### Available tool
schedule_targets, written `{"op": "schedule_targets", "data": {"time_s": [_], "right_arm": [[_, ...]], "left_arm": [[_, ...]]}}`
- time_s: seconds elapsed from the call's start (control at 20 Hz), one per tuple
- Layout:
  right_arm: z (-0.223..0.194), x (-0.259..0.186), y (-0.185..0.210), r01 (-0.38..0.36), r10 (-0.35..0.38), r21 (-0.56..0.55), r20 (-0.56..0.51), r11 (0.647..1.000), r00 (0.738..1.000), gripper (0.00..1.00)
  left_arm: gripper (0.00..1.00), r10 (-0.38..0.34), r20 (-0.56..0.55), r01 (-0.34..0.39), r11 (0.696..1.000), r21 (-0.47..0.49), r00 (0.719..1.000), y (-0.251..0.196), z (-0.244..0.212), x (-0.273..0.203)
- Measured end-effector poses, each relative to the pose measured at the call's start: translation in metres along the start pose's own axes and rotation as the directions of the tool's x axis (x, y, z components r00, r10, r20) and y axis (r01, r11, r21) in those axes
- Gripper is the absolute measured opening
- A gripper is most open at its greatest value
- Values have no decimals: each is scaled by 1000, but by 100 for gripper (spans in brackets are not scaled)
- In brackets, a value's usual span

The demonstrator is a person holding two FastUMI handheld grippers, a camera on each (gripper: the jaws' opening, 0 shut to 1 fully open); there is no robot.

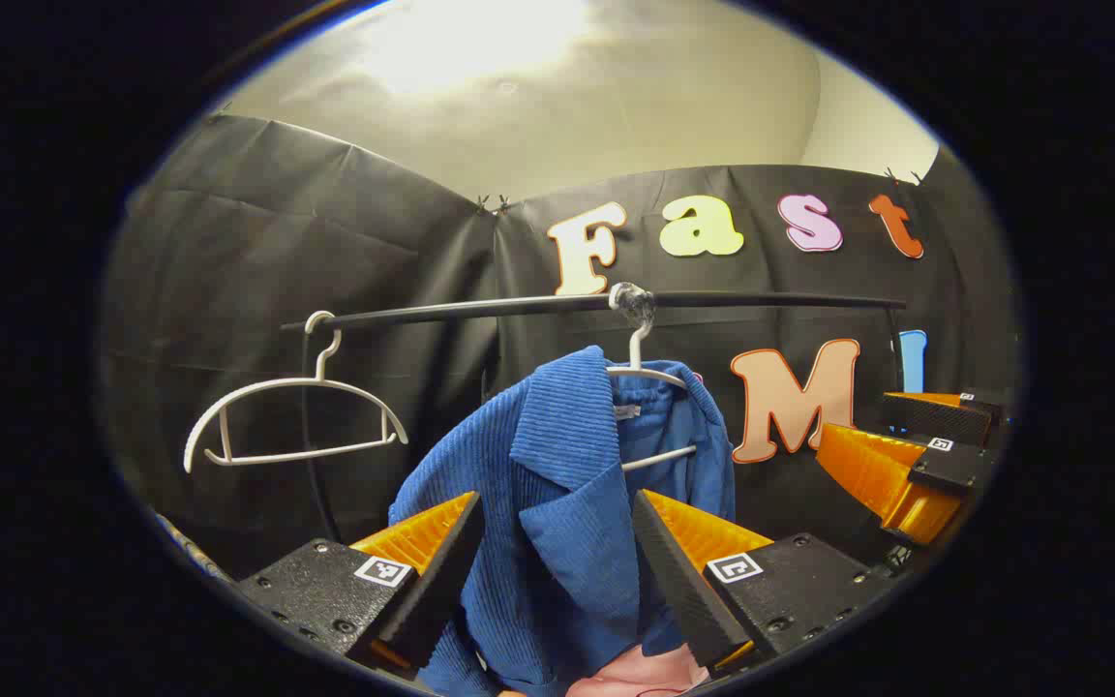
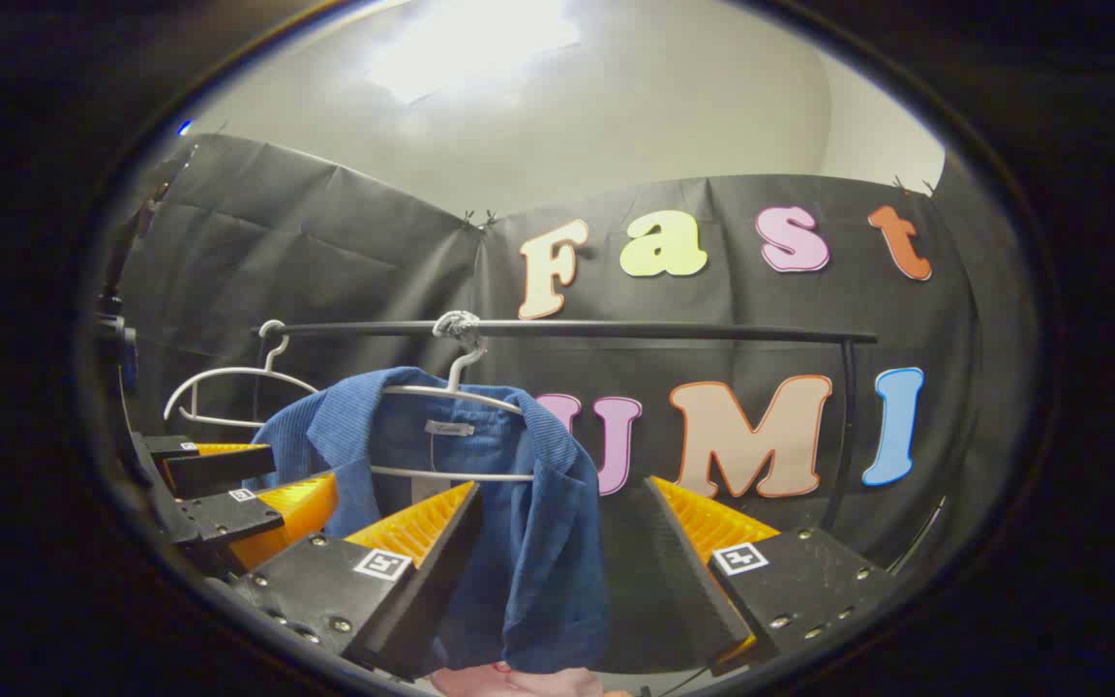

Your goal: Grasp the clothes on the hanger with both hands and then place them into the laundry hamper below.

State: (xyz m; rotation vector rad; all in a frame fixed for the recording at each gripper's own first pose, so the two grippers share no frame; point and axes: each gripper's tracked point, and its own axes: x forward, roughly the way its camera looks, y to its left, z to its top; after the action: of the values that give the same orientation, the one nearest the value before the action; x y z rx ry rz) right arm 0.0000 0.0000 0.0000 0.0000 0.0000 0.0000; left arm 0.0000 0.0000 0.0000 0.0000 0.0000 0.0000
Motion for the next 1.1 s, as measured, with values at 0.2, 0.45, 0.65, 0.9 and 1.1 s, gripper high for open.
{"op": "schedule_targets", "data": {"time_s": [0.2, 0.45, 0.65, 0.9, 1.1], "right_arm": [[1, -3, 0, 20, -20, -21, -6, 1000, 1000, 94], [3, 2, 0, 18, -19, -22, -7, 1000, 1000, 94], [-1, 2, 1, 18, -19, -26, -18, 1000, 1000, 95], [1, -3, -5, 35, -36, -29, -22, 999, 999, 94], [3, -10, -16, 59, -60, -56, -19, 997, 998, 94]], "left_arm": [[96, -16, -6, 16, 1000, 4, 1000, -3, -3, 5], [96, -21, -14, 21, 1000, 2, 1000, -6, -7, 9], [96, -27, -39, 27, 1000, 0, 999, -7, -14, 8], [96, -34, -89, 34, 999, -8, 995, -18, -31, 15], [96, -27, -128, 27, 1000, -1, 991, -24, -52, 23]]}}
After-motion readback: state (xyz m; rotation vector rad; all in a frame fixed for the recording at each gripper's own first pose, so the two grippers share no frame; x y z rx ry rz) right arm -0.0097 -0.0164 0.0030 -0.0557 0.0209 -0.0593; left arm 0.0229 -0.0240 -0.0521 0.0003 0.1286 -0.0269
